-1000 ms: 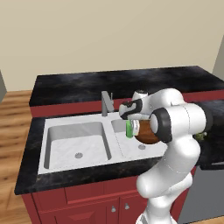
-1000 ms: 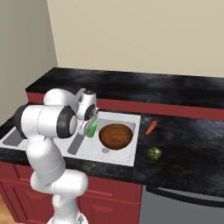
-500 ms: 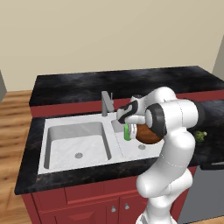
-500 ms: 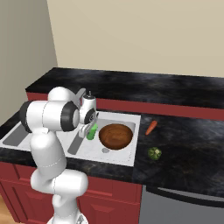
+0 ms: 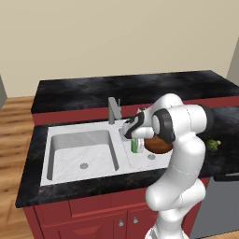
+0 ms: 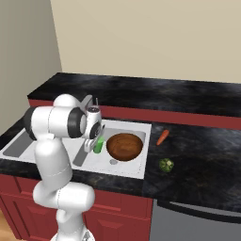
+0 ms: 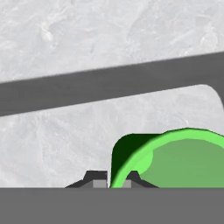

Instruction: Remove the broccoli and carrot from the sink. Then move the bowl and cup from the counter to the sink for washing.

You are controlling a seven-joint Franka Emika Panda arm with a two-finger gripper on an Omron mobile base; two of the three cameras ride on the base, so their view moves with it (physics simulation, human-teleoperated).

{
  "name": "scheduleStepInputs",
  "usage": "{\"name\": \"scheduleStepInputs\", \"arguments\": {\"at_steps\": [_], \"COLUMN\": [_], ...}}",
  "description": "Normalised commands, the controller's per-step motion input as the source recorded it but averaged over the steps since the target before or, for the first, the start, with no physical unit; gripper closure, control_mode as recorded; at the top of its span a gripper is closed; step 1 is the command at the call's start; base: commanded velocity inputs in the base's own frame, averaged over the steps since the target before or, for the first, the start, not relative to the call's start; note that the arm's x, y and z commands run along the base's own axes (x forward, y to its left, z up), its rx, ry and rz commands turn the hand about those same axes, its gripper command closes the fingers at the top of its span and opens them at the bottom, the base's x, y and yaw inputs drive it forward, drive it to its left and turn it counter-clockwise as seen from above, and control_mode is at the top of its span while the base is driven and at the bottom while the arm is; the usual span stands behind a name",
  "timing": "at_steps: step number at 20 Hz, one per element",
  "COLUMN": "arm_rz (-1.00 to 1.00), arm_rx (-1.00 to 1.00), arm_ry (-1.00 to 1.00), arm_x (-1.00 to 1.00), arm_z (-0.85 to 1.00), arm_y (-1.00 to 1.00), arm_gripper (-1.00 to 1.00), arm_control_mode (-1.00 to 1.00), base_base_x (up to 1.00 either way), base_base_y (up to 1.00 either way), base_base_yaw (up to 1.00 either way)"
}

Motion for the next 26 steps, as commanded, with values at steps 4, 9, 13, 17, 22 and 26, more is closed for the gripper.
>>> {"name": "scheduleStepInputs", "arguments": {"at_steps": [4, 9, 13, 17, 22, 26], "arm_rz": [0.00, 0.00, 0.00, -0.01, -0.01, -0.02], "arm_rx": [-0.02, 0.00, 0.00, 0.00, 0.00, 0.00], "arm_ry": [-0.04, -0.01, 0.00, 0.00, 0.00, 0.00], "arm_x": [0.00, 0.00, 0.00, 0.00, 0.03, 0.04], "arm_z": [-0.25, -0.25, -0.22, -0.22, -0.25, -0.25], "arm_y": [0.05, 0.05, 0.04, 0.05, 0.04, 0.02], "arm_gripper": [1.00, 1.00, 1.00, 1.00, 1.00, 1.00], "arm_control_mode": [-1.00, -1.00, -1.00, -1.00, -1.00, -1.00], "base_base_x": [0.00, 0.00, 0.00, 0.00, 0.00, 0.00], "base_base_y": [0.00, 0.00, 0.00, 0.00, 0.00, 0.00], "base_base_yaw": [0.00, 0.00, 0.00, 0.00, 0.00, 0.00]}}
